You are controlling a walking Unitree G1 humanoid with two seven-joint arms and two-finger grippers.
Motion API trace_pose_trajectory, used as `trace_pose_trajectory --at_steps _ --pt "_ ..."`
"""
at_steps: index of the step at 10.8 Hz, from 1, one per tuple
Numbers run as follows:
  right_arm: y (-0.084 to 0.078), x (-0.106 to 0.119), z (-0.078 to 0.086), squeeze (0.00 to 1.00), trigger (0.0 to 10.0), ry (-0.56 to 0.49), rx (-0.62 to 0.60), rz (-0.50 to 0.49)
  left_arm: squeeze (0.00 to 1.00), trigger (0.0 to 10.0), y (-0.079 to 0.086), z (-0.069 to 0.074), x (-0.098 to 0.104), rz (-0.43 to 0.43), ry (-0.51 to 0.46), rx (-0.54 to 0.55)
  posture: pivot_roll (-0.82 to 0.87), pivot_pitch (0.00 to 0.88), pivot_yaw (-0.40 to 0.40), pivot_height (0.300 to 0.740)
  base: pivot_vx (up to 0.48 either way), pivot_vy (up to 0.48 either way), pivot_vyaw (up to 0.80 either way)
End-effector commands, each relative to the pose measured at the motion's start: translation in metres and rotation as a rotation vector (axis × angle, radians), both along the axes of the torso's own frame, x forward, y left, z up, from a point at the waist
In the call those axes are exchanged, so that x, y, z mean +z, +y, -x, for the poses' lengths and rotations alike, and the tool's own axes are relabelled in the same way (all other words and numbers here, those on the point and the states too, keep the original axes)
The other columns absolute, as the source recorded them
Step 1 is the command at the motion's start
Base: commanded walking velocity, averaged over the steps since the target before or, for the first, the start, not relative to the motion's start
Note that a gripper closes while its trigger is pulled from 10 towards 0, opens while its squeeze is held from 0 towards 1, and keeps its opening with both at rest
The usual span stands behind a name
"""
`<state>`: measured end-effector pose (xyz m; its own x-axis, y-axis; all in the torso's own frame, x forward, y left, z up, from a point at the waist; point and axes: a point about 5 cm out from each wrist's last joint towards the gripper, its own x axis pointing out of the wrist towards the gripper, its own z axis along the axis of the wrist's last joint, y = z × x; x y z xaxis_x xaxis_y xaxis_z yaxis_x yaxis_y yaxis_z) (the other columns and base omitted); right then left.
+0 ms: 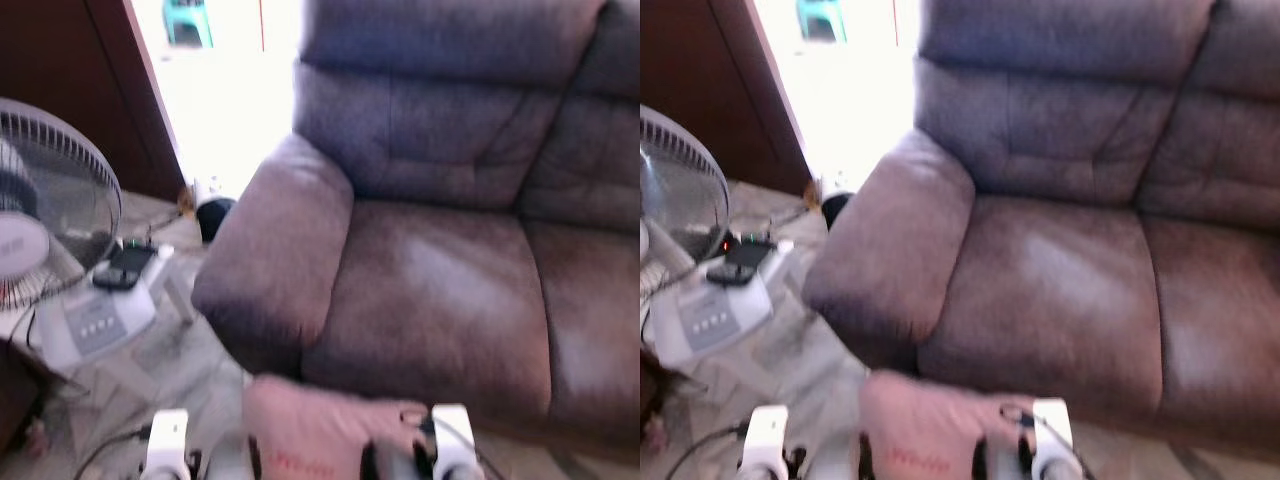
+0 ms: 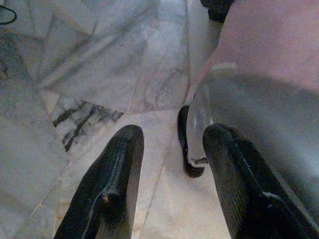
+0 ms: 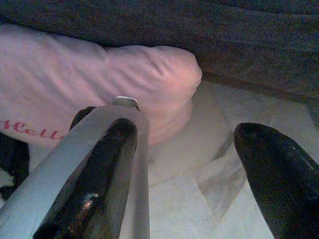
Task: Move the pillow to the sofa from floor
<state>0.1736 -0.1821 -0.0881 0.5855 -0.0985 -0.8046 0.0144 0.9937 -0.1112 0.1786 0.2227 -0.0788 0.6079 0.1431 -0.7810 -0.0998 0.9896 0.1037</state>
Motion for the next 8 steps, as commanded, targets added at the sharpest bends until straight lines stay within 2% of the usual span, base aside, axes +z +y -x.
trace_pose_trajectory --at_steps 1,8 --pt "0.0017 -0.0077 0.0163 0.00 10.0 0.062 -0.014 -0.013 0.00 10.0 -0.0035 0.0066 -0.0042 0.006 0.032 -0.003 0.04 0.084 -0.012 0.630 0.000 0.000 0.00" --pt "0.0044 -0.0064 0.0126 0.00 10.0 0.047 -0.016 -0.021 0.00 10.0 -0.0036 0.0021 -0.0021 0.002 0.017 0.000 0.04 0.088 -0.012 0.630 0.000 0.000 0.00"
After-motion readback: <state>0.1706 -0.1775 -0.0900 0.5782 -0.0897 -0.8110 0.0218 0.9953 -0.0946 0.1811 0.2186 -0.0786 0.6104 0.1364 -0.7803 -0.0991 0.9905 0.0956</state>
